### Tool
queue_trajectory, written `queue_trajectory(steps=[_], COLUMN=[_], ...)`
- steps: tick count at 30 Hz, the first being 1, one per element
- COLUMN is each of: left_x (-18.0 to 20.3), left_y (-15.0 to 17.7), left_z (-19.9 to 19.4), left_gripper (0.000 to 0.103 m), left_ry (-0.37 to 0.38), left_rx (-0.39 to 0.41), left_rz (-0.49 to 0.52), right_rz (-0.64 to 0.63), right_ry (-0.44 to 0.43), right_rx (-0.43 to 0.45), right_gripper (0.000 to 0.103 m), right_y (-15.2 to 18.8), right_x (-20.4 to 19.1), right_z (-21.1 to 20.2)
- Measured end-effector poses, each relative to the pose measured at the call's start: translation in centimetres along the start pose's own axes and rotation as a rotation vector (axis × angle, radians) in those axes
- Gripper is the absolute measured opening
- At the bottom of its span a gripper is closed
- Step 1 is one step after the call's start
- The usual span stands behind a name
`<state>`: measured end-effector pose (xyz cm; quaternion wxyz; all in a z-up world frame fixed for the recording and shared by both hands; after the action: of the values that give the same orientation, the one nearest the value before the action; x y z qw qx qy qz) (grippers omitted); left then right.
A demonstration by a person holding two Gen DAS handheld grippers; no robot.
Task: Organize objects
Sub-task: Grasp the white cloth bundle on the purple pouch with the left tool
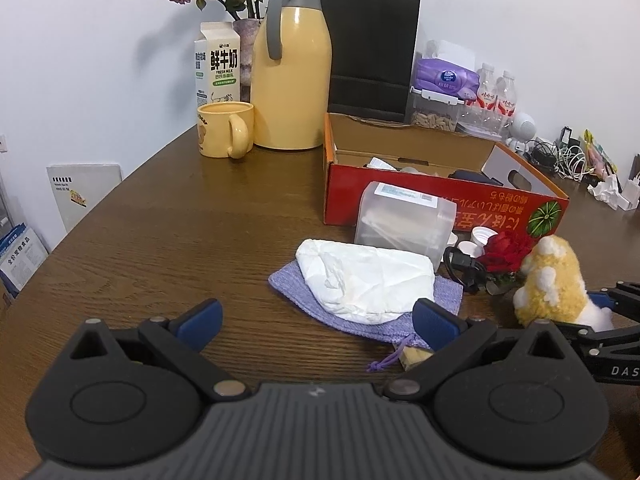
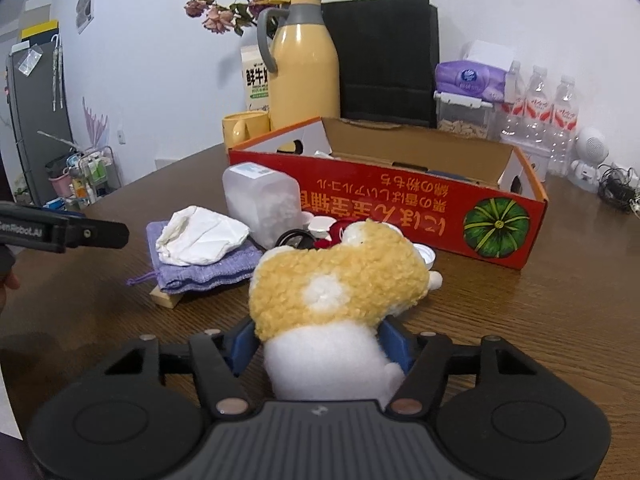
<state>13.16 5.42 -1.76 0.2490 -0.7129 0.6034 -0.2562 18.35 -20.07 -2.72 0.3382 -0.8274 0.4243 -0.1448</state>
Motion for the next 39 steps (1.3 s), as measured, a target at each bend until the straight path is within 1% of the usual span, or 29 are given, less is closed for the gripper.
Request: queue_trajectory(steps=[6, 9, 12, 17, 24, 26, 31, 35, 39], left_x=[0.4, 0.8, 1.5, 2.7, 4.3, 4.6, 4.6, 4.9, 5.0], left_y=[-0.2, -0.5, -0.9, -1.8, -3.1, -3.4, -3.7, -3.2, -2.6], left_z=[0.6, 1.0, 1.6, 3.0, 5.8, 6.7, 8.0, 8.6, 8.6], left_gripper=[0.103, 0.103, 0.103, 0.103, 0.103, 0.103, 0.103, 0.103, 0.103], left_ry=[0.001, 0.000, 0.007, 0.014, 0.046, 0.039, 0.032, 0.006, -0.012], left_rx=[-0.006, -0.007, -0.009, -0.022, -0.078, -0.096, -0.117, -0.110, -0.077], left_rz=[0.004, 0.008, 0.021, 0.057, 0.101, 0.109, 0.091, 0.104, 0.110], right_rz=[0.050, 0.079, 0.104, 0.132, 0.135, 0.138, 0.143, 0.150, 0.159], right_ry=[0.045, 0.096, 0.164, 0.222, 0.246, 0.248, 0.237, 0.227, 0.218], right_rx=[0.046, 0.063, 0.069, 0.077, 0.072, 0.064, 0.064, 0.061, 0.060], right_gripper=[0.062, 0.062, 0.062, 0.062, 0.062, 0.062, 0.062, 0.062, 0.062], right_y=[-0.1, -0.1, -0.2, -0.3, 0.0, 0.1, 0.1, 0.2, 0.2], right_x=[1.4, 2.4, 3.4, 4.7, 5.1, 5.1, 5.2, 5.3, 5.4], right_z=[-1.0, -1.1, -1.0, -0.7, -0.1, 0.2, 0.3, 0.3, 0.3])
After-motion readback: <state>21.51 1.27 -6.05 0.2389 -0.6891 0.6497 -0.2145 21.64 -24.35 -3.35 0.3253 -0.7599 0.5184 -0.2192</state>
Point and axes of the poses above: each gripper's, at about its wrist camera, not at the fingertips, and z roughly the way its jaws point, x to its right, y to its underside, the point moved 4 cm from there along z, roughly the way its jaws point, and after that the axes turned 12 degrees about -x, right-handed, at the moved point
